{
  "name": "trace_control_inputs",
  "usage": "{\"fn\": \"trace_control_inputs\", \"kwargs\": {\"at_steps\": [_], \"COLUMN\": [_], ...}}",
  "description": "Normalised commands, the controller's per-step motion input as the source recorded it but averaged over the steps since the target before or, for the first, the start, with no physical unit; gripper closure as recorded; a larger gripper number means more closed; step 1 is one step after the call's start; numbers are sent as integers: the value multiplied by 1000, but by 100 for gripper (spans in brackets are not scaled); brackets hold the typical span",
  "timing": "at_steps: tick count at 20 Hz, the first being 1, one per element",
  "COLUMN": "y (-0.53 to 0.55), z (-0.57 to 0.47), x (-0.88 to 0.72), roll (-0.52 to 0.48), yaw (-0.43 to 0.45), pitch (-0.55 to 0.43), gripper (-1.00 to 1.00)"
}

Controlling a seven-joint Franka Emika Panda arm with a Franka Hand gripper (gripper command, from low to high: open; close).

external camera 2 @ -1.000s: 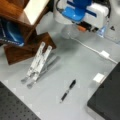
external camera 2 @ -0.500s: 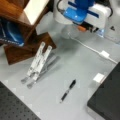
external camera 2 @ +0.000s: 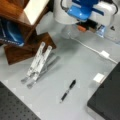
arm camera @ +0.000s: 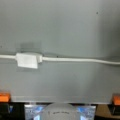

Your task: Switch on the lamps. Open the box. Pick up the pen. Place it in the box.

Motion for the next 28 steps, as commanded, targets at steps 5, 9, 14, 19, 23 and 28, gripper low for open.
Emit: {"fn": "trace_control_inputs", "kwargs": {"at_steps": [5,9,14,19,23,28], "y": [236,253,158,97,165,286], "z": [-203,-217,-152,-201,-342,-345], "x": [-439,-541,-519,-337,-302,-250], "roll": [40,71,88,120,91,56], "yaw": [34,-22,-53,-55,-56,-73], "pitch": [-36,-90,-129,-152,-170,-171], "gripper": [-100,-100,-100,-100,-100,-100]}}
